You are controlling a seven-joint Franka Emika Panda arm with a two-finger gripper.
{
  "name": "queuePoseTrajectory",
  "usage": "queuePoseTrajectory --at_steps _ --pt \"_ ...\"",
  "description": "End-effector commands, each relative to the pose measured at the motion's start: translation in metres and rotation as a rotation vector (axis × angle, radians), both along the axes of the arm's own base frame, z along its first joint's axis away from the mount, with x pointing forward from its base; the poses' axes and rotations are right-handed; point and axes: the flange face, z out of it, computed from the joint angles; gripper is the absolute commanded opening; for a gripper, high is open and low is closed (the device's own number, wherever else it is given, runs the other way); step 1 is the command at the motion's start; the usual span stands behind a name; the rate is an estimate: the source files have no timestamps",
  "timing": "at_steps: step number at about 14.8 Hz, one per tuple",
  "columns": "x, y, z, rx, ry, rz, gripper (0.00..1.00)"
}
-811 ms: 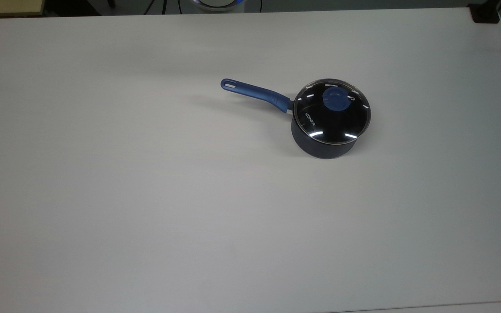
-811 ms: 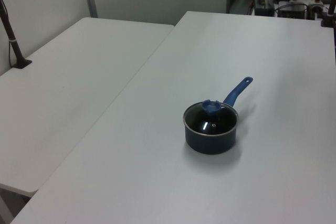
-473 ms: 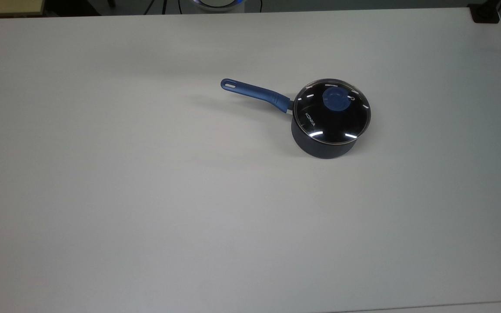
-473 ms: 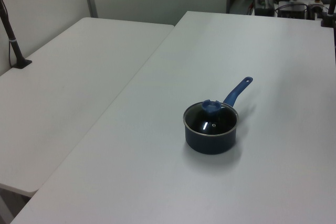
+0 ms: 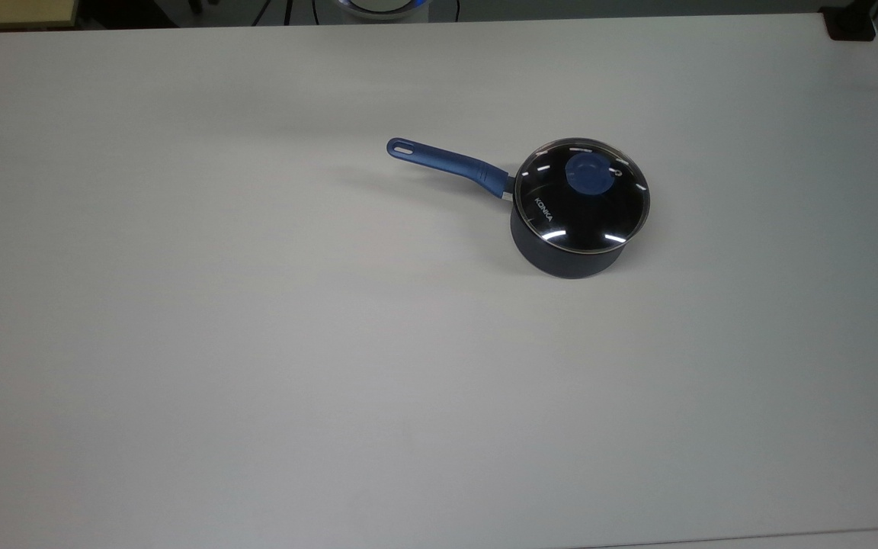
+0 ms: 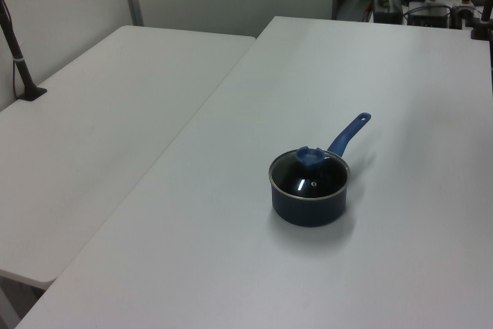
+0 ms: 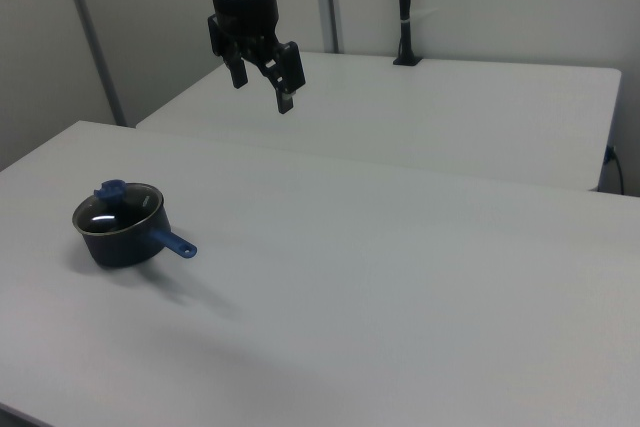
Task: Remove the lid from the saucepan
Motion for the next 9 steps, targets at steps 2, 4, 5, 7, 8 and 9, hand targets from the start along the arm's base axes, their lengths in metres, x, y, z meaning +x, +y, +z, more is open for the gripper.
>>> queuePoseTrajectory --at_steps 2,4,5,7,8,9 --pt "0.002 0.020 -0.003 0.019 0.004 0.050 1.00" --pt "0.008 0.032 -0.009 0.020 0.015 0.068 1.00" --pt "0.011 0.036 -0.011 0.019 0.020 0.076 1.00" --pt "0.014 0.048 -0.014 0.016 0.025 0.097 1.00" --pt "0.015 0.055 -0.014 0.017 0.023 0.109 1.00" --pt "0.017 0.062 -0.015 0.018 0.027 0.120 1.00"
